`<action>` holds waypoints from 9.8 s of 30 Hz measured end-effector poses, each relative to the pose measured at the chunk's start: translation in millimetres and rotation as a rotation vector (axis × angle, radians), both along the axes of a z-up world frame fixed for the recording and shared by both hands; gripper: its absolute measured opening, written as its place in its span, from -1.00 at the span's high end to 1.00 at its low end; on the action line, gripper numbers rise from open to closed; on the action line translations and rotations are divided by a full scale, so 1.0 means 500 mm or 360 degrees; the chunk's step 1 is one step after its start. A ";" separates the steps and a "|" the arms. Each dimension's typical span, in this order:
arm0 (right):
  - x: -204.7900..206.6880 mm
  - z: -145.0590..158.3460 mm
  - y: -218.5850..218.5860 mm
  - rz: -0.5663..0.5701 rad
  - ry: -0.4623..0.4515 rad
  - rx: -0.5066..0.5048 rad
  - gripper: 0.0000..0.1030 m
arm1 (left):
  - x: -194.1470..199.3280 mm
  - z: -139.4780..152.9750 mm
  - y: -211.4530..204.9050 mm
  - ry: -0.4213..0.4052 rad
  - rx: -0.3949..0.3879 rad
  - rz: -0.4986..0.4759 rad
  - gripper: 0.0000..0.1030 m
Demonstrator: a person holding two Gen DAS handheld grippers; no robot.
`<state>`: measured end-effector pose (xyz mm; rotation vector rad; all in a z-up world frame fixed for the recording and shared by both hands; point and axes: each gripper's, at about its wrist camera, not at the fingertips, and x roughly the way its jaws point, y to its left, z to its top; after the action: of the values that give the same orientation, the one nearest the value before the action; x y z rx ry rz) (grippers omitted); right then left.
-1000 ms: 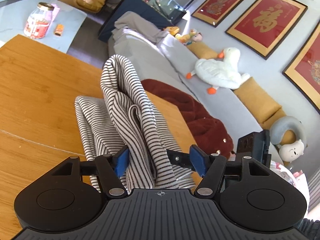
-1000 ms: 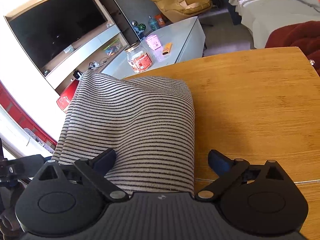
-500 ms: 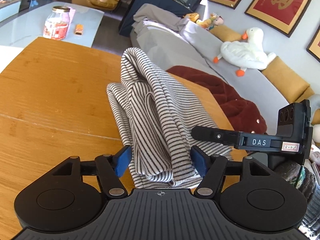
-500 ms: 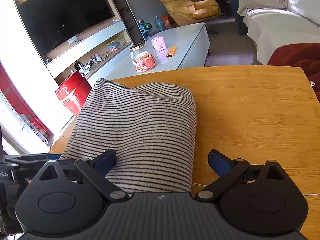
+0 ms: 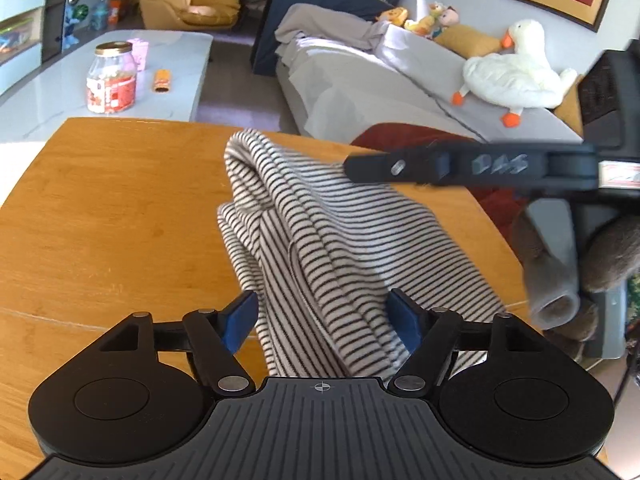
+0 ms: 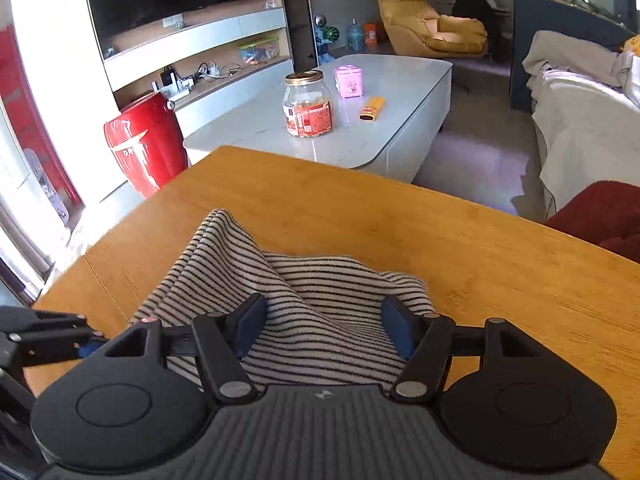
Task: Fold clothes
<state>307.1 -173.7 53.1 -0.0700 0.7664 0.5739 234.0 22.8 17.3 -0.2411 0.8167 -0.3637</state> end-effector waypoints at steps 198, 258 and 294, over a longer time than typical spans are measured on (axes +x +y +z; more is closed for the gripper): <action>-0.039 -0.088 0.039 -0.0271 -0.0168 -0.0167 -1.00 | -0.018 -0.033 -0.008 -0.0068 0.0604 0.1111 -1.00; -0.039 -0.088 0.037 -0.0271 -0.0168 -0.0167 -1.00 | -0.019 -0.033 -0.008 -0.0069 0.0604 0.1111 -1.00; -0.041 -0.088 0.036 -0.0271 -0.0168 -0.0167 -1.00 | -0.018 -0.033 -0.009 -0.0069 0.0604 0.1112 -1.00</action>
<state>286.4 -155.6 9.3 -0.1299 0.6920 0.3654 224.8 18.5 0.6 -0.1486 0.6943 0.4386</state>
